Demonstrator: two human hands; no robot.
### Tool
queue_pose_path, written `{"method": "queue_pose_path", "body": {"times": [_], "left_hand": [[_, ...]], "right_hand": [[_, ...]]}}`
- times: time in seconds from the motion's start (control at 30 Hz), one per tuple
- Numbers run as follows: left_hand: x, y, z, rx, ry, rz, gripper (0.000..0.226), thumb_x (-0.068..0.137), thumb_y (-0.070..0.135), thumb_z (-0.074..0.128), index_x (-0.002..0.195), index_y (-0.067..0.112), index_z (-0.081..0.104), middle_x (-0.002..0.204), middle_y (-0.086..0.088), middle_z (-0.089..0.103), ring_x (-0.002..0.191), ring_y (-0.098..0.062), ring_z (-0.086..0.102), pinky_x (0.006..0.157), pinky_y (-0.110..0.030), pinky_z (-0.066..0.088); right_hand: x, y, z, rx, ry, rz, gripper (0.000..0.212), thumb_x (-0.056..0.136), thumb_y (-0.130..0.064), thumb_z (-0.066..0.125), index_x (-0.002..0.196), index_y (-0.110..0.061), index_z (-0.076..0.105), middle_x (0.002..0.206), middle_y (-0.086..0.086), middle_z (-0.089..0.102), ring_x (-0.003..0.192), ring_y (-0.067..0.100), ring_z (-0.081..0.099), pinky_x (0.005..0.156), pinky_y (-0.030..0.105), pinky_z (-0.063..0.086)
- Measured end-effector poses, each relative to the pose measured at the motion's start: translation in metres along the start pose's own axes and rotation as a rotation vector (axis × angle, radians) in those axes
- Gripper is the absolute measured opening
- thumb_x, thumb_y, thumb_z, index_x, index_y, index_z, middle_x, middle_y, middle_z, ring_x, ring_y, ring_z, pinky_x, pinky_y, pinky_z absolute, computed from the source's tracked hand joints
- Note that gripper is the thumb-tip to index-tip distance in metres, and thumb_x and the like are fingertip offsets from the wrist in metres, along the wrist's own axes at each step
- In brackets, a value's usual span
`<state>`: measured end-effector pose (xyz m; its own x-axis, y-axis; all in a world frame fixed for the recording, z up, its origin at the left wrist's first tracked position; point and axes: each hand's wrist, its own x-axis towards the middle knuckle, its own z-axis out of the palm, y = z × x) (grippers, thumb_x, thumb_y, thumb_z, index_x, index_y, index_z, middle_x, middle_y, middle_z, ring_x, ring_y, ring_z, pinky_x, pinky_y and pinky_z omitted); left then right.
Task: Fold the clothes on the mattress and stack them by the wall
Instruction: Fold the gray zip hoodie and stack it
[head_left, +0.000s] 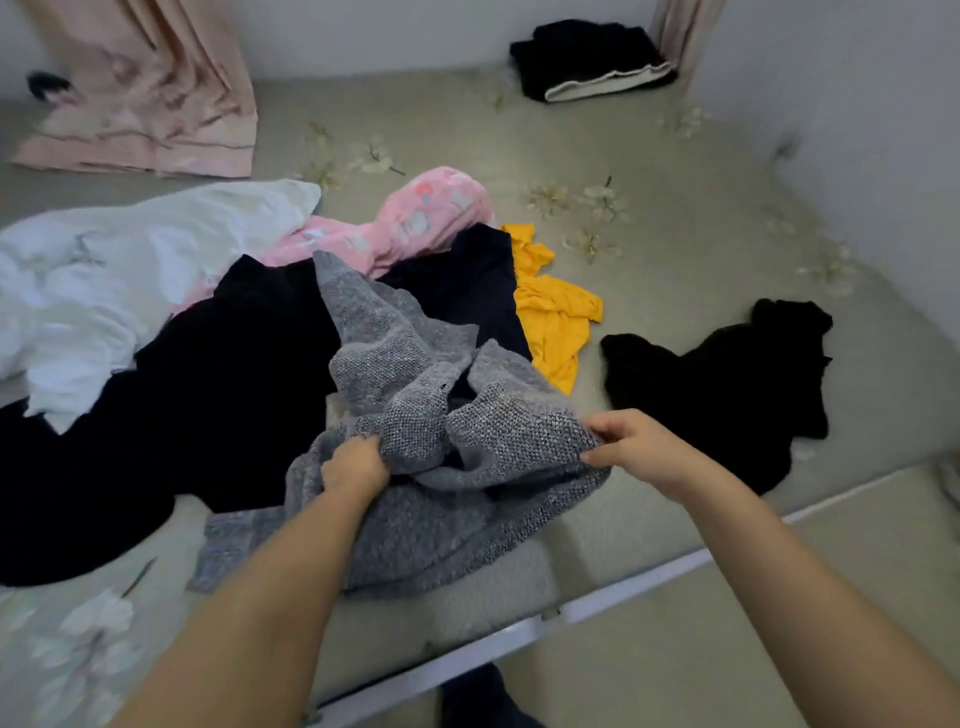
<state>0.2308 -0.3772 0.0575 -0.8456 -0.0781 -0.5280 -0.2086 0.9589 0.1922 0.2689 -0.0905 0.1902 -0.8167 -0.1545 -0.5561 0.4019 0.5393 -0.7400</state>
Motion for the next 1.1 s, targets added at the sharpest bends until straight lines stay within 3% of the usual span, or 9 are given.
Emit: {"method": "queue_pose_path", "body": {"times": [0.1,0.23,0.33,0.43,0.6,0.7,0.8,0.93,1.1], "left_hand": [[-0.005,-0.002,0.008,-0.271,0.081,0.160,0.033,0.088,0.010,0.051,0.120,0.004,0.054,0.128,-0.018,0.054,0.118,-0.031,0.050,0.096,-0.035,0.041],[-0.030,-0.004,-0.018,-0.464,0.222,0.285,0.027,0.091,0.008,0.051,0.115,-0.002,0.050,0.115,-0.020,0.057,0.108,-0.028,0.053,0.077,-0.029,0.034],[-0.050,-0.006,-0.065,-0.504,0.298,0.345,0.006,0.090,0.011,0.054,0.088,0.009,0.049,0.085,-0.009,0.055,0.084,-0.021,0.051,0.062,-0.027,0.026],[-0.076,-0.013,-0.130,-0.490,0.305,0.336,0.026,0.080,0.014,0.068,0.068,0.015,0.046,0.067,-0.001,0.049,0.070,-0.019,0.048,0.059,-0.028,0.027],[-0.138,-0.027,-0.239,-0.786,0.213,0.250,0.019,0.079,-0.002,0.064,0.065,0.004,0.052,0.060,-0.006,0.053,0.061,-0.020,0.052,0.052,-0.020,0.040],[-0.183,-0.034,-0.295,-1.013,0.393,0.294,0.036,0.079,-0.012,0.048,0.051,0.011,0.052,0.039,0.002,0.051,0.045,-0.015,0.050,0.040,-0.014,0.037],[-0.227,-0.043,-0.331,-1.089,0.655,0.409,0.031,0.082,-0.015,0.045,0.070,0.012,0.056,0.057,-0.004,0.056,0.055,-0.011,0.054,0.052,-0.017,0.044],[-0.276,-0.048,-0.353,-0.955,1.054,0.501,0.017,0.082,-0.010,0.056,0.096,-0.001,0.061,0.078,-0.008,0.058,0.071,-0.016,0.055,0.059,-0.009,0.040],[-0.324,-0.060,-0.358,-0.785,1.226,0.564,0.014,0.075,0.002,0.071,0.087,-0.002,0.064,0.079,-0.012,0.059,0.077,-0.019,0.051,0.068,-0.027,0.037]], "right_hand": [[-0.009,0.023,0.006,-0.017,0.042,0.047,0.017,0.079,0.016,0.053,0.078,0.000,0.060,0.067,0.000,0.050,0.058,-0.001,0.046,0.057,0.016,0.034],[-0.013,0.050,0.012,0.046,0.233,0.112,0.018,0.087,-0.001,0.057,0.086,0.017,0.057,0.078,0.011,0.049,0.076,0.018,0.045,0.069,0.026,0.031],[-0.005,0.037,0.014,0.063,0.352,0.125,0.014,0.086,-0.006,0.059,0.077,0.003,0.055,0.078,0.013,0.048,0.074,0.019,0.044,0.067,0.027,0.028],[0.008,-0.002,0.002,0.059,0.451,0.080,0.009,0.087,-0.003,0.056,0.078,-0.005,0.054,0.081,0.012,0.051,0.070,0.018,0.045,0.057,0.026,0.030],[-0.005,-0.122,-0.016,0.092,0.559,-0.181,0.032,0.089,0.001,0.049,0.060,-0.013,0.045,0.067,0.006,0.046,0.073,0.018,0.043,0.046,0.018,0.030],[-0.043,-0.199,-0.033,0.073,0.708,-0.396,0.013,0.089,-0.002,0.049,0.080,-0.006,0.056,0.078,0.008,0.051,0.083,0.020,0.045,0.061,0.022,0.034],[-0.094,-0.248,-0.050,-0.035,0.878,-0.567,0.024,0.090,-0.005,0.047,0.111,-0.001,0.059,0.103,0.017,0.060,0.102,0.030,0.055,0.081,0.035,0.040],[-0.153,-0.270,-0.050,-0.297,1.209,-0.721,0.027,0.091,-0.008,0.043,0.110,-0.011,0.062,0.103,0.018,0.060,0.097,0.033,0.053,0.090,0.042,0.035],[-0.193,-0.268,-0.033,-0.192,1.306,-0.776,0.029,0.092,-0.007,0.042,0.115,-0.007,0.061,0.107,0.023,0.057,0.098,0.035,0.051,0.092,0.038,0.028]]}}
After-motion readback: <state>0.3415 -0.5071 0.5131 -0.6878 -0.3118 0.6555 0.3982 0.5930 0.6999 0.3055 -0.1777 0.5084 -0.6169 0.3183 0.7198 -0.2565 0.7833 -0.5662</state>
